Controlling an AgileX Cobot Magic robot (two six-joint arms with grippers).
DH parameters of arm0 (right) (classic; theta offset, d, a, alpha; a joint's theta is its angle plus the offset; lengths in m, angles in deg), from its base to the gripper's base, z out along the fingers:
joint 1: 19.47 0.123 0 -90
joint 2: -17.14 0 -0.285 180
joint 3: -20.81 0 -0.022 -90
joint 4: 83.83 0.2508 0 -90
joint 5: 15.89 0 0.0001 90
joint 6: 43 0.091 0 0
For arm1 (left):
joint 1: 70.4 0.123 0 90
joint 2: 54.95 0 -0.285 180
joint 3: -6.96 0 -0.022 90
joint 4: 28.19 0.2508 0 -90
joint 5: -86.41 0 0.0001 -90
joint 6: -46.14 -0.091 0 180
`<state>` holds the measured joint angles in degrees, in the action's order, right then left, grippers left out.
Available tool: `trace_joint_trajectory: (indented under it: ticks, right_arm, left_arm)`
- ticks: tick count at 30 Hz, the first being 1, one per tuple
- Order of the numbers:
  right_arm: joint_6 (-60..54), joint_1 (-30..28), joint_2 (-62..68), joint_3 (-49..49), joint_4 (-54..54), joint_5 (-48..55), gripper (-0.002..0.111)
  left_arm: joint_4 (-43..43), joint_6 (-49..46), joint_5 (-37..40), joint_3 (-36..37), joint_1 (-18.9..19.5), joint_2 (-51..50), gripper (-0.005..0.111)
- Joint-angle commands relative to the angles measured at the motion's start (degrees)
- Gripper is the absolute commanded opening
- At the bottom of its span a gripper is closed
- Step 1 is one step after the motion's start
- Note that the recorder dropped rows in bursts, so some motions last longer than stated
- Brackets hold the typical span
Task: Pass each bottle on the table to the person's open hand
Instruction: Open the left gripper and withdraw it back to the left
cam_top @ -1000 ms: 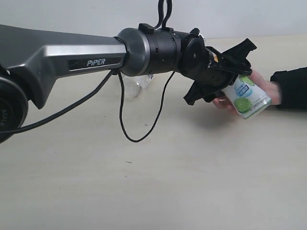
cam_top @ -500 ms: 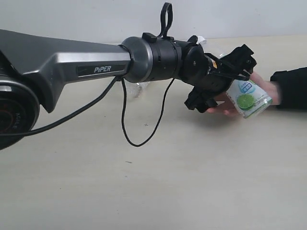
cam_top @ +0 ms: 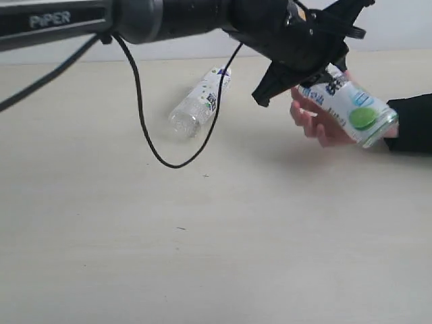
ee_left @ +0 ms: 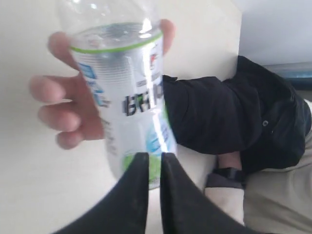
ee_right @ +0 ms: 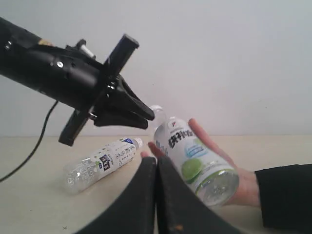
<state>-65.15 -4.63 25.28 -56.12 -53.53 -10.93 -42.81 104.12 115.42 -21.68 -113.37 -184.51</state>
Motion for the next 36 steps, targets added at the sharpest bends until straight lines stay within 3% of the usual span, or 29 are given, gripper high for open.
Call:
trace_joint_trajectory:
  ticks: [1,5,10,17,23,28,34,36]
  right_arm:
    - [-0.27,-0.15,-0.35,-0.29,-0.37,-0.36,0.000]
    - [-0.27,-0.15,-0.35,-0.29,-0.37,-0.36,0.000]
    - [-0.27,-0.15,-0.35,-0.29,-0.37,-0.36,0.000]
    - [-0.27,-0.15,-0.35,-0.29,-0.37,-0.36,0.000]
    - [-0.27,-0.15,-0.35,-0.29,-0.37,-0.36,0.000]
    - [-0.27,-0.15,-0.35,-0.29,-0.37,-0.36,0.000]
    - [-0.27,-0.15,-0.35,-0.29,-0.37,-0.36,0.000]
    - [-0.27,-0.15,-0.35,-0.29,-0.37,-0.36,0.000]
  left_arm:
    - [9.56,-3.94,7.39,-0.29,-0.94,5.10,0.005]
    - [25.04,-3.98,18.14,-0.29,-3.38,8.05,0.004]
    - [48.52,-3.48,40.95,-0.16,-7.96,9.97,0.004]
    - [55.56,-6.71,40.95,6.61,-12.84,9.76,0.004]
    - [55.52,-6.63,40.95,11.62,-13.10,9.11,0.004]
    - [58.09,-5.80,40.95,20.95,-12.94,12.88,0.004]
    - [60.98,5.50,40.41,35.80,-12.94,26.23,0.004]
    - [60.98,5.86,31.65,40.97,-12.94,30.59,0.004]
